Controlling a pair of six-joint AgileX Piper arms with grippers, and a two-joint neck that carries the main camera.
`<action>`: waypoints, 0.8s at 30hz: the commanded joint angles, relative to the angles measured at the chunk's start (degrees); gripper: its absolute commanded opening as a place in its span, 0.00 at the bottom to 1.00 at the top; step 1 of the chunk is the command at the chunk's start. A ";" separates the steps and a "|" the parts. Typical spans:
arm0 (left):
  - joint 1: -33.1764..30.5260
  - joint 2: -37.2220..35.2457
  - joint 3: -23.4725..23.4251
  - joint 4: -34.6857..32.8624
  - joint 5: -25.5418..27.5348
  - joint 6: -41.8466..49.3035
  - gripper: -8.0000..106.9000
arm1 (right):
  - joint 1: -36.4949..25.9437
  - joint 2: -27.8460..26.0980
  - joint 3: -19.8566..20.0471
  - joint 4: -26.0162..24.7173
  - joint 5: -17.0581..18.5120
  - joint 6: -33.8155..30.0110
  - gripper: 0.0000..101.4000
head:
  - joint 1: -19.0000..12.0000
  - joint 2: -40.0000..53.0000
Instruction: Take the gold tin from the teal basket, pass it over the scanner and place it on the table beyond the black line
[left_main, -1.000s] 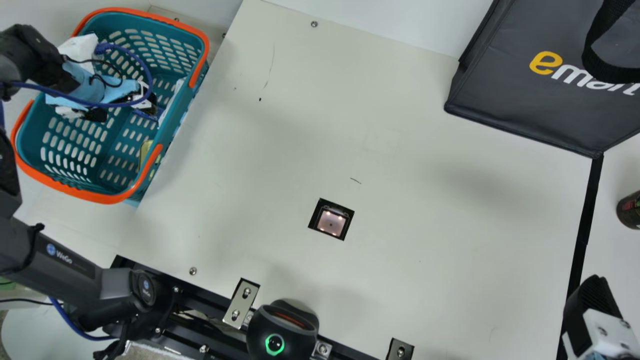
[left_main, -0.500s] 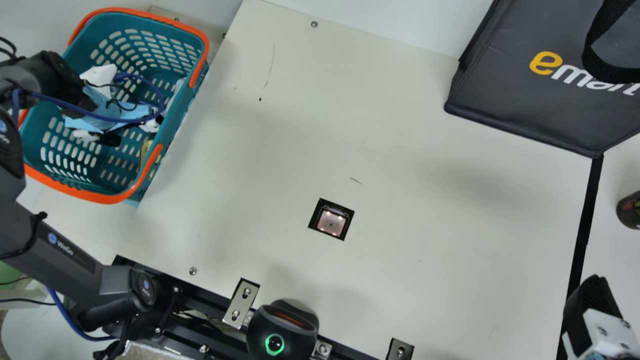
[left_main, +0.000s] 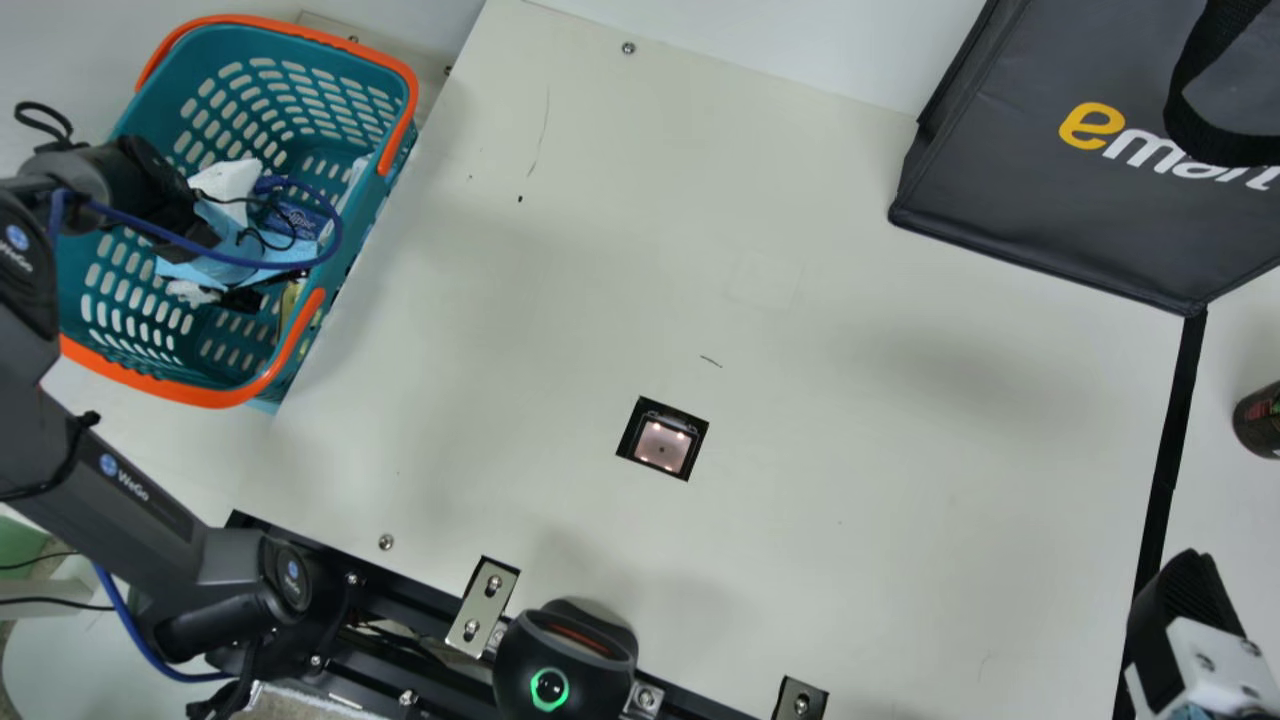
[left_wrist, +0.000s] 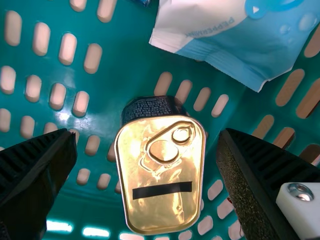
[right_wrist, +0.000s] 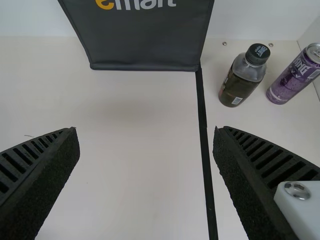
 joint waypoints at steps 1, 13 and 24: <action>-0.14 0.39 0.34 -0.11 -0.79 0.18 0.85 | 0.00 0.00 0.00 0.00 0.00 0.00 0.94 | -1.66 0.23; -0.59 2.83 1.19 2.02 -5.74 -1.81 0.85 | 0.00 0.00 0.00 0.00 0.00 0.00 0.94 | -1.66 0.23; -0.45 3.82 0.84 3.53 -5.98 -4.54 0.85 | 0.00 0.00 0.00 0.00 0.00 0.00 0.94 | -1.66 0.23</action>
